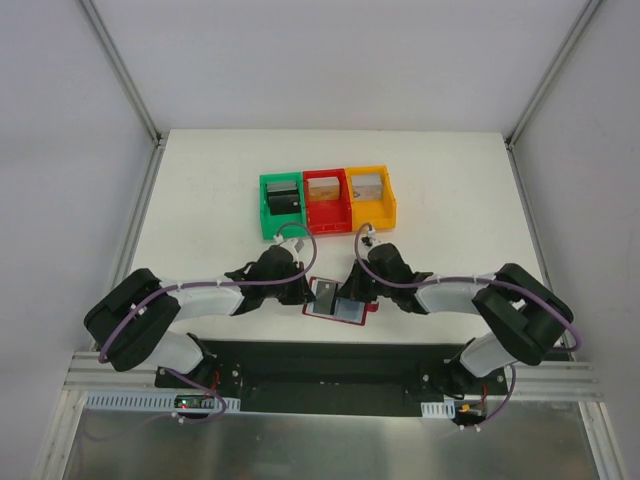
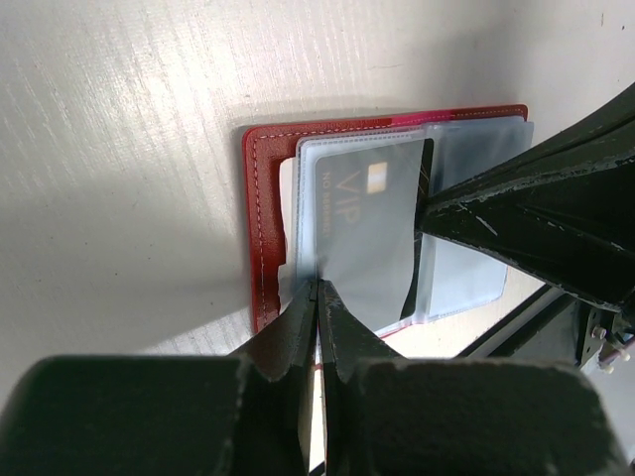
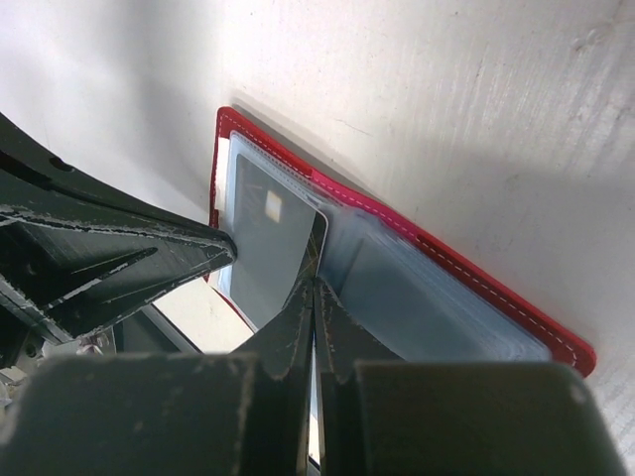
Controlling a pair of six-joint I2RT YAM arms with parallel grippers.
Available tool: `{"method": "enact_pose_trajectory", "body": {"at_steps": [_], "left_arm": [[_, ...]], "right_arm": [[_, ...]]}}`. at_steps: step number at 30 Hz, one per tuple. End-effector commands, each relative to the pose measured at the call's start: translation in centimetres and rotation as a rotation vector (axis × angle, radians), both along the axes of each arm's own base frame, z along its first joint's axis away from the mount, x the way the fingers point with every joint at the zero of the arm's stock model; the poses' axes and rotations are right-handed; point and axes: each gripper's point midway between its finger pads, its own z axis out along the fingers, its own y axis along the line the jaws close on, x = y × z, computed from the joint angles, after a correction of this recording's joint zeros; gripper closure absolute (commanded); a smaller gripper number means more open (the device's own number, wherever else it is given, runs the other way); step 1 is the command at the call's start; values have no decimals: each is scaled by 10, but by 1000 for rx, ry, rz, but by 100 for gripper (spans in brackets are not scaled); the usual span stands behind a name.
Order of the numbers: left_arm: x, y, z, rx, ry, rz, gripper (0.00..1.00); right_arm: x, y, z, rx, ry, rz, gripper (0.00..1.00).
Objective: Take the credit cards out of the card holder
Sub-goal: Remove the credit card from the card holder.
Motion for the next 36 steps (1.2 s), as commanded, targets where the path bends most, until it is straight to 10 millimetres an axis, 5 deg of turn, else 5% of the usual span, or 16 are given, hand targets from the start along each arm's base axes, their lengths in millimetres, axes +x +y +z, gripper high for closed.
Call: {"method": "enact_pose_trajectory", "body": {"at_steps": [1,10,15,19,36], "left_arm": [[-16,19,-24,82,75,17,100],[-18,19,-25,80,86,23,100],[-22,17,-29,56,122,36,100],[-28,15,-36,32,168,57,100],[-34,27,-51,67,214,126,100]], "right_arm": [[-3,-9,0,-13,-7,0,99],[-4,-7,7,18,-20,13,100],[-2,0,23,78,-44,11,71],[-3,5,31,111,-46,17,62],[-8,-12,14,76,-29,-33,61]]}}
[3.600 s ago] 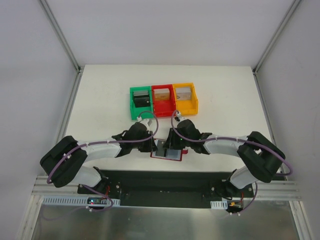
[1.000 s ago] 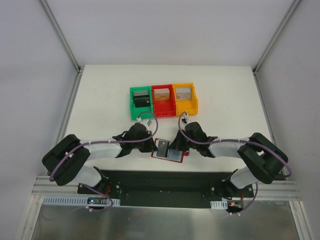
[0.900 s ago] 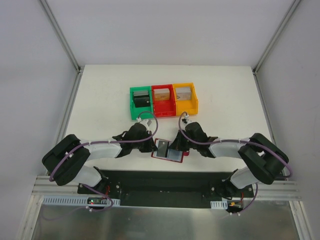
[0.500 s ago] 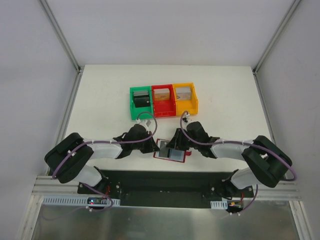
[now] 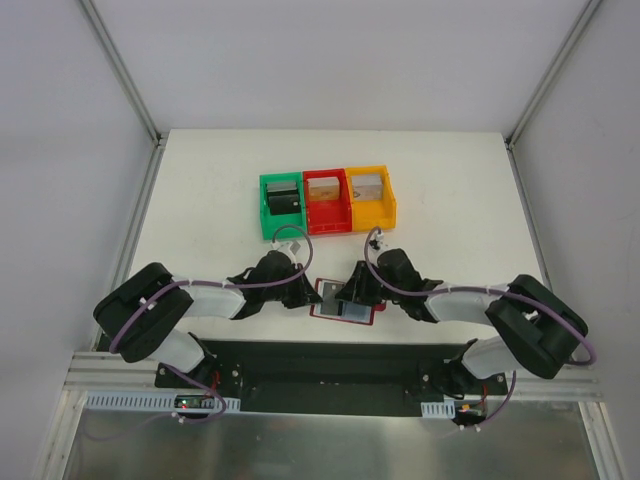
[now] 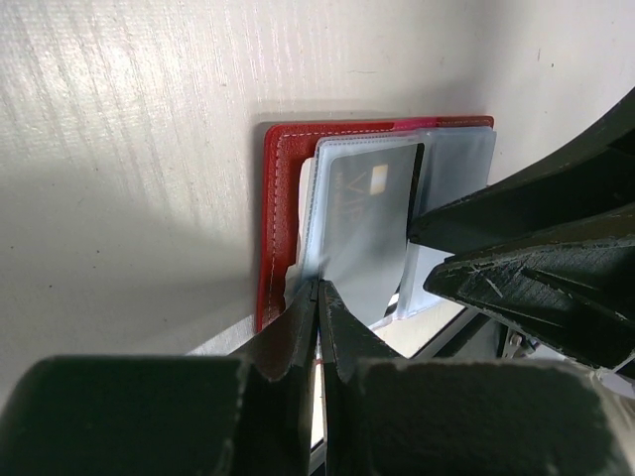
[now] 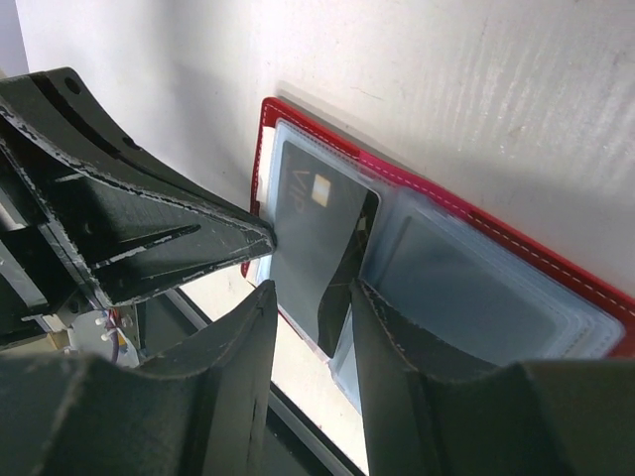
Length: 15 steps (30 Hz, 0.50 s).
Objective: Take the credit cards out of the card holder
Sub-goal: Remove the credit card from the card holder.
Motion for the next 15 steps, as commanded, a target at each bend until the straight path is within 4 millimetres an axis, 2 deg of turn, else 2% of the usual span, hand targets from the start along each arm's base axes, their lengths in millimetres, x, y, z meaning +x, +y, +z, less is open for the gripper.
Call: {"method": "enact_pose_trajectory", "body": {"at_steps": [1,15], "left_arm": [[-30,39,-44,179,132,24,100],[-29,39,-44,183,133,27,100]], "right_arm": [[3,-7,2,1,-18,-32,61],[2,0,0,17,-5,-11,60]]}}
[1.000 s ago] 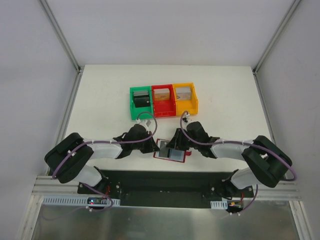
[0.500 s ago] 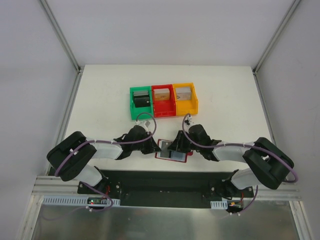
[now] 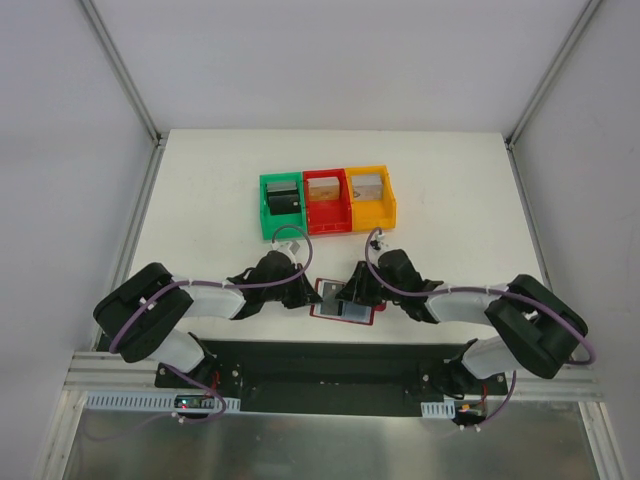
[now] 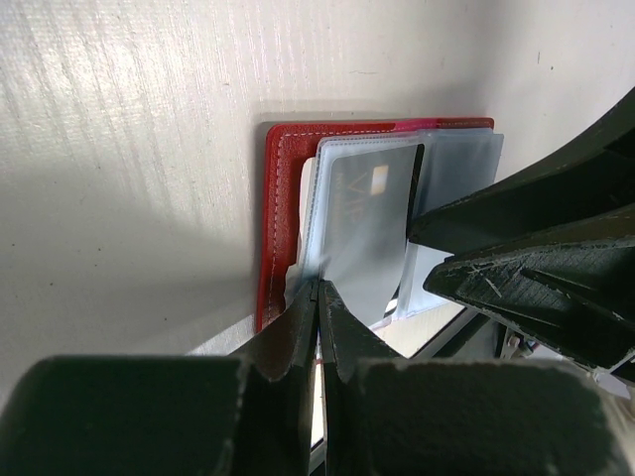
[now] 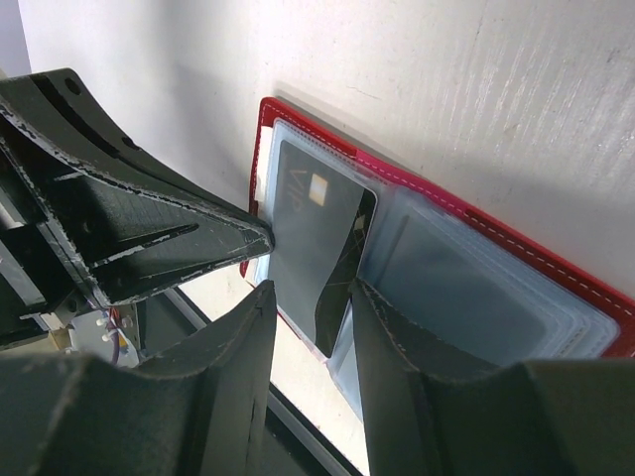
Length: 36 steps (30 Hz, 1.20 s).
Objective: Take the credit cards out of the card holder
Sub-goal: Remove the credit card from the card holder.
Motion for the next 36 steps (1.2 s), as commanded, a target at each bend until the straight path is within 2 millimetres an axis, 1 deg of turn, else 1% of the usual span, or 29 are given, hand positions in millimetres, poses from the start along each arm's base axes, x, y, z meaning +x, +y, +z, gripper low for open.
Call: {"method": "enact_pose_trajectory", "body": {"at_steps": [1,5,11,14,18,25,29,33,36], "left_arm": [[-31,39,-44,182,129,12,100],[-30,39,-43,181,126,15,100],[-29,40,-42,179,117,23,100],[-30,41,-42,180,117,22,100],[-29,40,-41,178,115,19,100],[-29,39,-40,175,113,12,100],[-29,39,-41,177,114,10,100],[-29,40,-41,180,113,10,100],[-30,40,-43,185,119,7,100]], "right_arm": [[3,2,0,11,0,-4,61],[4,1,-3,-3,3,-14,60],[2,-13,-15,-94,19,-31,58],[2,-15,-18,-108,23,-37,57],[2,-11,-17,-96,24,-22,56],[1,5,-14,-62,28,12,55],[2,11,-6,-21,16,10,56],[4,13,2,4,-2,13,58],[3,16,6,24,-5,17,62]]}}
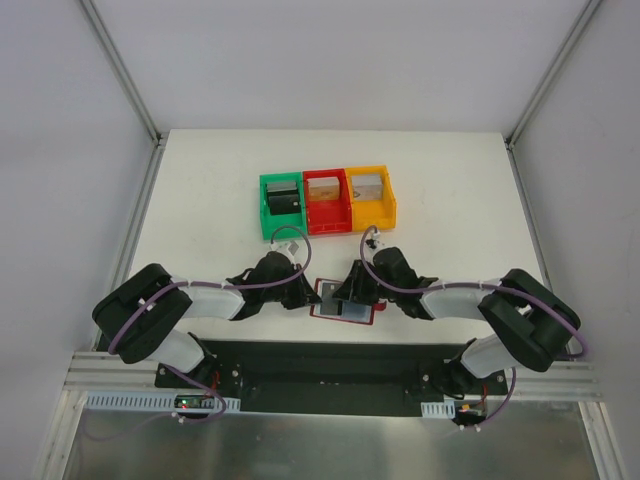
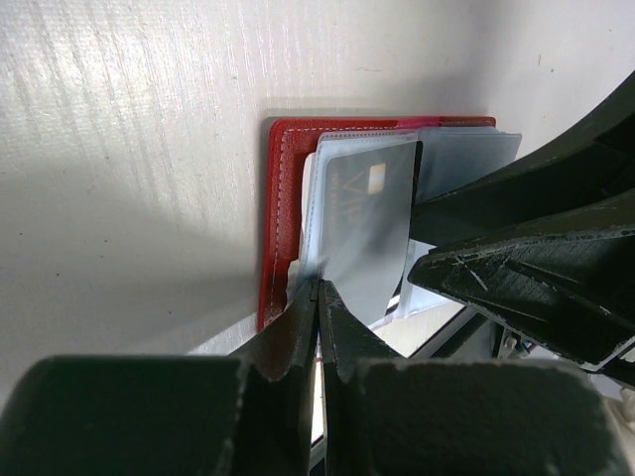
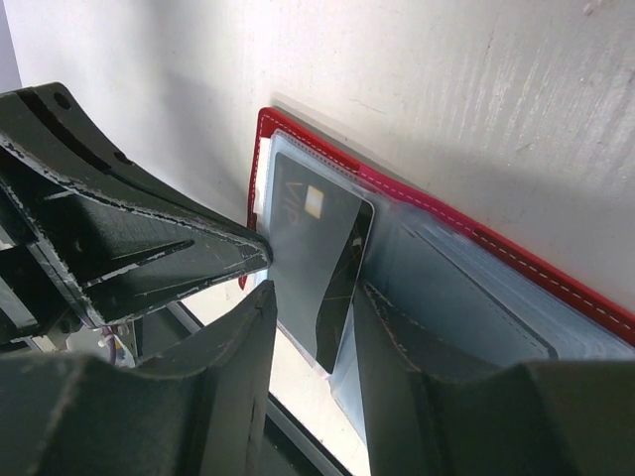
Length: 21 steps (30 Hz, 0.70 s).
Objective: Take the credit cards out of the card holder
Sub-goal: Remove the credit card from the card holder.
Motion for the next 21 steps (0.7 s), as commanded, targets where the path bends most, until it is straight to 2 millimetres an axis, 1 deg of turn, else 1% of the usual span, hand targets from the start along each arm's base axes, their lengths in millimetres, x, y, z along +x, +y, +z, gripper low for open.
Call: {"method": "enact_pose_trajectory", "body": {"at_steps": [1,3,5,10,16,20,21], "left_arm": [[-29,39,-43,189,116,-7,100],[-29,38,-44,190,117,-7,100],[-29,38,-44,190,119,-5,100],[-29,39,-45,196,120,-1,100],[-29,40,-45,196,116,4,100],[-26,39,-39,184,94,8,100],[-25,39,-38,180,87,11,99]], "right_arm": [[1,8,11,45,-21,9,64],[0,9,13,60,-23,10,66],[-1,10,15,80,-27,14,66],[-5,13,19,119,-27,29,63],[-7,16,26,164,-31,44,62],[-9,15,24,162,-28,47,62],[-9,15,23,159,-27,44,62]]}}
